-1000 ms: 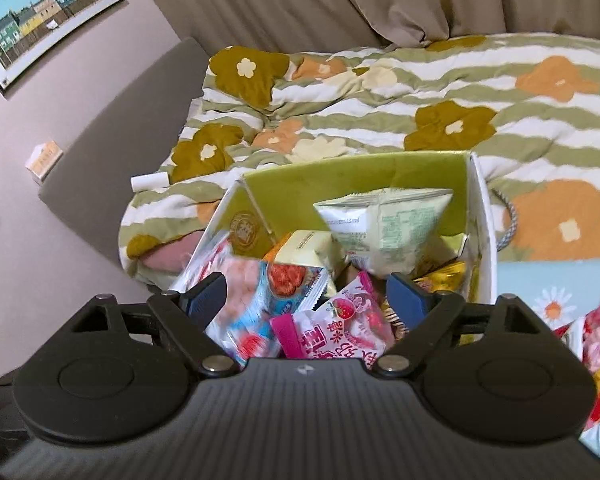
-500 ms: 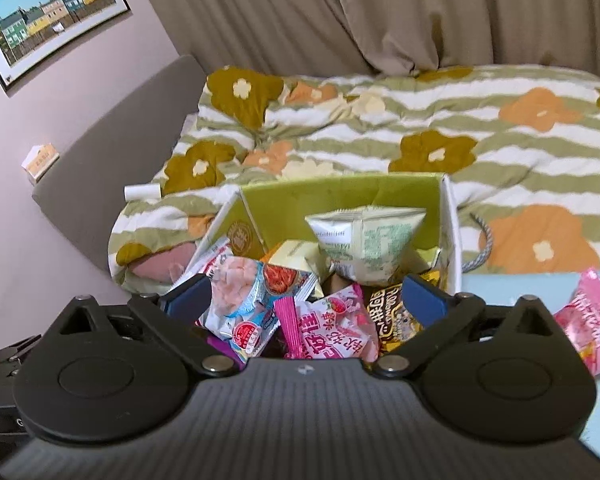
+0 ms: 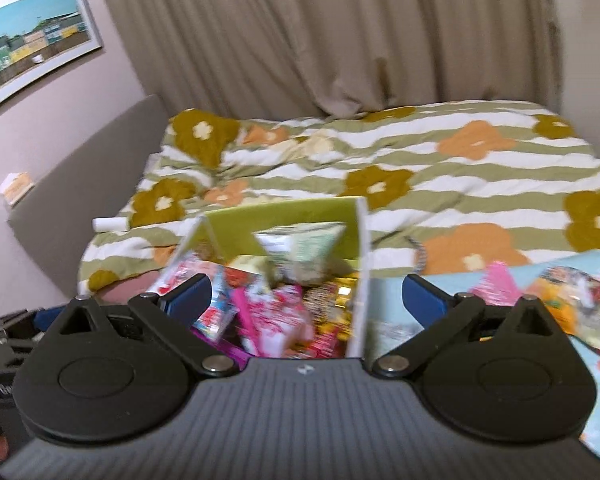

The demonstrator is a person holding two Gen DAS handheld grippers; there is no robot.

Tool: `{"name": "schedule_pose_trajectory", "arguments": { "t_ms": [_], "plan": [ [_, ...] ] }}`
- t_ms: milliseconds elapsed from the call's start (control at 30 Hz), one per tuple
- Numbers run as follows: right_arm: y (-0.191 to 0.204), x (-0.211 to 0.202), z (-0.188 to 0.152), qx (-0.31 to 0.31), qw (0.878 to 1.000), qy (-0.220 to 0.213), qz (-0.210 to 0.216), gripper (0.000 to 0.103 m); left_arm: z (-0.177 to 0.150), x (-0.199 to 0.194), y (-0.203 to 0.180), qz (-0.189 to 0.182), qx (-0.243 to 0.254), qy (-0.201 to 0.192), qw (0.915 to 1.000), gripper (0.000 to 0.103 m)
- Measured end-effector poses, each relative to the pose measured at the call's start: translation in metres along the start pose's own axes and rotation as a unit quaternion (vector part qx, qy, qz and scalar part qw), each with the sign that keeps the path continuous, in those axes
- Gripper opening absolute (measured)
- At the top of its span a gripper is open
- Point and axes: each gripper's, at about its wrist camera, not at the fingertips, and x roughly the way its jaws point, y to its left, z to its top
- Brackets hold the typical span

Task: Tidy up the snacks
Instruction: 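Move both tools back over the remaining snacks on the tray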

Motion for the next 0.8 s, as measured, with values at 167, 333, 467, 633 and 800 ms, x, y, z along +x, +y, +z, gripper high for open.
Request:
{"name": "schedule_pose_trajectory", "arguments": {
  "t_ms": [167,333,467,633,800],
  "plan": [
    [-0.033,-0.028,-0.007,0.012,0.999,-0.013,-0.05,0.103,0.004,0.007,-0.028,-0.04,0.018,0.001,0.999,0.102],
    [-0.075,-0.052,-0.011,0.026,0.995,-0.027,-0.09,0.103,0.008,0.021,-0.065,-0.068,0.042,0.003,0.9968,0.102],
    [-0.112,-0.063,-0.009,0.027,0.993,-0.033,-0.108,0.103,0.009,0.036,-0.097,-0.081,0.06,0.008,0.9949,0.102],
    [-0.161,-0.061,0.0,0.015,0.994,-0.019,-0.11,0.103,0.012,0.069,-0.139,-0.101,0.087,0.029,0.9907,0.102],
    [-0.21,-0.043,0.011,-0.001,0.994,0.017,-0.109,0.103,0.006,0.116,-0.179,-0.104,0.154,0.069,0.9801,0.102]
  ]
}}
